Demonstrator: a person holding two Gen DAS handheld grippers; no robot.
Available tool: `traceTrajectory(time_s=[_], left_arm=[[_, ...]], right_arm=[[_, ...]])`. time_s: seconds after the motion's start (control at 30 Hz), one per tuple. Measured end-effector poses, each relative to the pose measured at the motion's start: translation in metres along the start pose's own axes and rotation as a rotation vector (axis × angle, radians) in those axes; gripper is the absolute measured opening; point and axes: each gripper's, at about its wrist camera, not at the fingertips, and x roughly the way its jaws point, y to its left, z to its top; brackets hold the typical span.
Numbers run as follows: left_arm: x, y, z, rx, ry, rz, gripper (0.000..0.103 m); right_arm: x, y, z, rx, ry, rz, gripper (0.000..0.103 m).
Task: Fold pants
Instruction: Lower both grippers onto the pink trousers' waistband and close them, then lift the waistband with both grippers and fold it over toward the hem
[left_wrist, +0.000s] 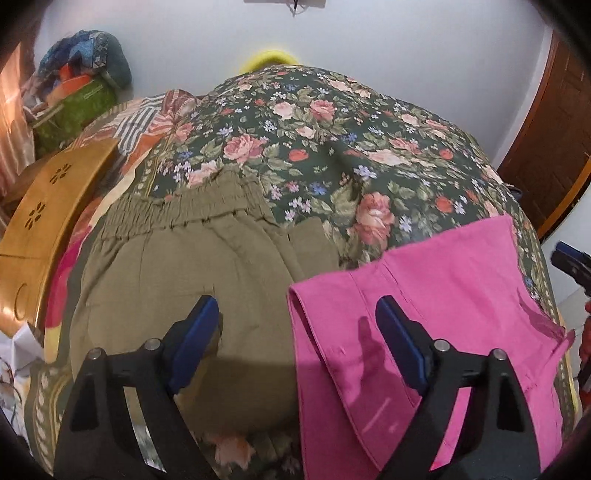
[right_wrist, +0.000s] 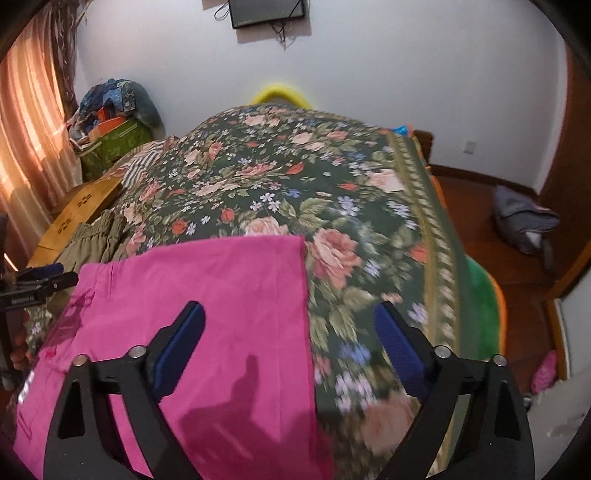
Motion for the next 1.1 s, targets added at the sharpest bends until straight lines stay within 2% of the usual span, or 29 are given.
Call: traceTrajectory(time_s=[0.07,0.17,0.33,0.4,0.43,0.47,0.53,0.57,0.63,0.7,0.77,0.83,1.1], left_arm=[[0.005,0.003,0.004,0.004,0.007,-0.009,0.081],[0.014,0.006,0.005,0.007,0.036,-0.039,0.078],[0.028,0.003,0.004,0.042,0.072,-0.026,0.067],[0.028,0.002,0.004,0.051,0.067,-0.032,0.063],[0.029,0.001,0.004,0.056,0.068,-0.043,0.058],[0.030,0.000,0.005,0.057,0.079,-0.063,0.048],[0.034,0.000,0.005,0.043,0.103,-0.101,0.036],[0.036,0.000,0.005,0.036,0.112,-0.113,0.035],[0.037,0.000,0.006,0.031,0.108,-0.113,0.032],[0.036,0.001,0.006,0.022,0.105,-0.112,0.026],[0.033,0.004,0.008,0.012,0.101,-0.116,0.018],[0.027,0.005,0.009,0.019,0.088,-0.122,0.014],[-0.015,0.001,0.026,0.037,-0.007,-0.115,0.011]], right_arm=[[0.016,-0.003,0.008,0.011,0.021,0.028,0.080],[0.035,-0.004,0.017,0.013,0.050,0.046,0.071],[0.061,-0.005,0.028,-0.020,0.096,0.054,0.069],[0.069,-0.002,0.031,-0.036,0.109,0.065,0.064],[0.072,-0.002,0.031,-0.044,0.118,0.071,0.061],[0.075,-0.001,0.032,-0.050,0.125,0.073,0.057],[0.078,0.001,0.031,-0.061,0.130,0.072,0.057],[0.078,0.002,0.032,-0.064,0.126,0.076,0.055],[0.077,0.002,0.032,-0.070,0.115,0.090,0.043],[0.076,0.002,0.033,-0.068,0.107,0.097,0.018],[0.075,0.002,0.035,-0.065,0.105,0.126,0.008],[0.072,0.005,0.035,-0.070,0.092,0.131,0.006],[0.036,0.008,0.050,-0.055,-0.043,0.129,0.005]])
